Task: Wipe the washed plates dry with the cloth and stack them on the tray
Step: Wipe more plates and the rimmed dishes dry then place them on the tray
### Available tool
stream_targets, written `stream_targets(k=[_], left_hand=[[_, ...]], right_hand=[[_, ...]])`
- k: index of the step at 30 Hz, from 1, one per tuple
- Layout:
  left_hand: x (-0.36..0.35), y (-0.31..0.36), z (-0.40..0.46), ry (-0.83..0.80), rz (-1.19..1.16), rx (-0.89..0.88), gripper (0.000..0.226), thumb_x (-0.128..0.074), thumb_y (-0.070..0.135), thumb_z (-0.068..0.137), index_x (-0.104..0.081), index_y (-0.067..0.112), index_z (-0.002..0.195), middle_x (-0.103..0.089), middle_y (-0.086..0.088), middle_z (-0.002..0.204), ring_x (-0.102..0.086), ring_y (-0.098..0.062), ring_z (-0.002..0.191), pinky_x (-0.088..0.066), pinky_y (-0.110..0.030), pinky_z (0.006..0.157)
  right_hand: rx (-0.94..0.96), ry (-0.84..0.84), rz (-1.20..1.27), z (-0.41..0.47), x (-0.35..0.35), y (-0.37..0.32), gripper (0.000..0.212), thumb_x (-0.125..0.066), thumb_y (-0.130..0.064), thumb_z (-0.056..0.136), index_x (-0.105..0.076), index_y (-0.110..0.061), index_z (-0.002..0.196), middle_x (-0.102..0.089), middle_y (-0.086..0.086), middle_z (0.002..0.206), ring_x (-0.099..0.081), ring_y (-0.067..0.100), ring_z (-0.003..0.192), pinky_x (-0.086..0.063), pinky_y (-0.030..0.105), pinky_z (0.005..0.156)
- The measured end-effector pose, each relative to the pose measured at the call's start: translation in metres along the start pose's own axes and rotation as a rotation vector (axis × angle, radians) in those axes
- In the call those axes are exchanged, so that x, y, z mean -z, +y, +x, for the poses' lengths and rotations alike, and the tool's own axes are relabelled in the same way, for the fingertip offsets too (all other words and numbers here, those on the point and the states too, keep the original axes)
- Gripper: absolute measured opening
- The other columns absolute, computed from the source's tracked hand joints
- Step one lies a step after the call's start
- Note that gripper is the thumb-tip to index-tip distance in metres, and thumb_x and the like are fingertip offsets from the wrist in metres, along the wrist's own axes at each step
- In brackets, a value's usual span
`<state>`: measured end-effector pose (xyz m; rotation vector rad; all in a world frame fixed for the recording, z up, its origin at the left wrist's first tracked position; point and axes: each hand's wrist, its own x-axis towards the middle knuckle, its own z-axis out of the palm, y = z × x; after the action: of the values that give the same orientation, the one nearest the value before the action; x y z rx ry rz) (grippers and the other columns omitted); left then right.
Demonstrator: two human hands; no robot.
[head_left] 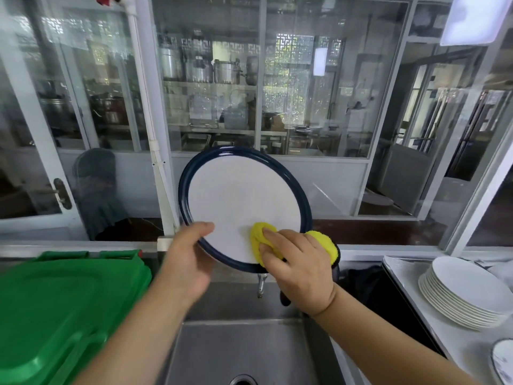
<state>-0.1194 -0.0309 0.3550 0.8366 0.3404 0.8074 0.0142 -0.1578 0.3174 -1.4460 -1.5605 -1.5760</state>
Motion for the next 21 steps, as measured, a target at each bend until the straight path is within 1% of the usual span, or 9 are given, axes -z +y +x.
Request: stream_targets(k=[2,5,7,9,11,14,17,19,21], left_hand=[[-0.016,-0.028,-0.014,0.026,-0.018,-0.073,0.033,-0.054,-0.004,0.072,-0.063,0.007,0.101,-0.072,-0.006,0.088,-0.067,-0.023,0.084,-0.054,-0.031,0.072],[-0.018,-0.044,-0.021,0.096,-0.020,-0.132,0.031,-0.043,-0.003,0.084,-0.061,0.006,0.108,-0.067,-0.006,0.090,-0.063,-0.022,0.084,-0.052,-0.029,0.070],[-0.009,-0.042,-0.015,0.135,-0.026,-0.135,0.026,-0.045,0.001,0.081,-0.059,0.004,0.103,-0.063,-0.009,0.089,-0.058,-0.026,0.087,-0.049,-0.033,0.075],[-0.002,-0.037,-0.010,0.141,-0.028,-0.121,0.031,-0.051,0.009,0.069,-0.058,0.003,0.099,-0.061,-0.012,0.091,-0.056,-0.029,0.088,-0.046,-0.040,0.084],[0.006,-0.030,-0.004,0.177,-0.025,-0.108,0.031,-0.053,0.012,0.064,-0.062,0.003,0.093,-0.067,-0.010,0.087,-0.060,-0.029,0.086,-0.046,-0.043,0.087],[0.022,-0.014,0.008,0.158,0.066,-0.015,0.026,-0.055,0.016,0.061,-0.066,0.007,0.083,-0.071,-0.007,0.078,-0.064,-0.029,0.081,-0.050,-0.043,0.081],[0.036,0.008,0.020,0.080,0.250,0.099,0.025,-0.054,0.016,0.063,-0.065,0.005,0.084,-0.072,-0.007,0.069,-0.066,-0.029,0.072,-0.054,-0.037,0.068],[0.042,0.020,0.029,0.031,0.333,0.172,0.040,-0.056,0.015,0.053,-0.064,0.003,0.090,-0.073,-0.008,0.072,-0.069,-0.028,0.069,-0.055,-0.035,0.063],[0.047,0.025,0.038,0.002,0.363,0.252,0.046,-0.062,0.017,0.055,-0.064,0.006,0.100,-0.074,-0.010,0.080,-0.071,-0.028,0.072,-0.056,-0.036,0.060]], right_hand=[[-0.092,0.023,-0.012,0.007,-0.005,-0.014,0.024,-0.072,-0.003,0.074,-0.059,-0.016,0.089,-0.073,0.005,0.099,-0.066,0.025,0.074,-0.043,0.030,0.055],[-0.138,0.017,-0.003,0.009,-0.009,-0.031,0.013,-0.075,-0.004,0.074,-0.070,-0.014,0.079,-0.073,0.004,0.097,-0.066,0.023,0.072,-0.044,0.029,0.054],[-0.099,0.006,0.030,0.004,-0.008,-0.035,0.016,-0.073,-0.005,0.077,-0.065,-0.014,0.087,-0.073,0.005,0.099,-0.066,0.023,0.075,-0.046,0.030,0.055],[-0.034,-0.013,0.069,-0.004,-0.006,-0.033,0.021,-0.071,-0.007,0.080,-0.058,-0.014,0.095,-0.072,0.007,0.104,-0.066,0.024,0.080,-0.047,0.032,0.058],[0.038,-0.042,0.098,-0.011,-0.004,-0.025,0.024,-0.071,-0.008,0.081,-0.056,-0.014,0.098,-0.071,0.008,0.107,-0.067,0.025,0.083,-0.048,0.033,0.059],[0.146,-0.106,0.134,-0.019,0.000,0.003,0.024,-0.070,-0.007,0.082,-0.055,-0.014,0.100,-0.070,0.010,0.109,-0.068,0.027,0.086,-0.050,0.034,0.062],[0.241,-0.167,0.163,-0.022,0.006,0.028,0.020,-0.066,-0.008,0.086,-0.054,-0.014,0.100,-0.071,0.009,0.108,-0.069,0.026,0.088,-0.052,0.033,0.068],[0.250,-0.200,0.172,-0.022,0.008,0.033,0.018,-0.068,-0.008,0.084,-0.059,-0.014,0.099,-0.071,0.008,0.107,-0.069,0.026,0.087,-0.052,0.032,0.069],[0.195,-0.237,0.169,-0.017,0.010,0.032,0.012,-0.074,-0.006,0.078,-0.071,-0.013,0.088,-0.072,0.007,0.103,-0.069,0.025,0.081,-0.052,0.032,0.065]])
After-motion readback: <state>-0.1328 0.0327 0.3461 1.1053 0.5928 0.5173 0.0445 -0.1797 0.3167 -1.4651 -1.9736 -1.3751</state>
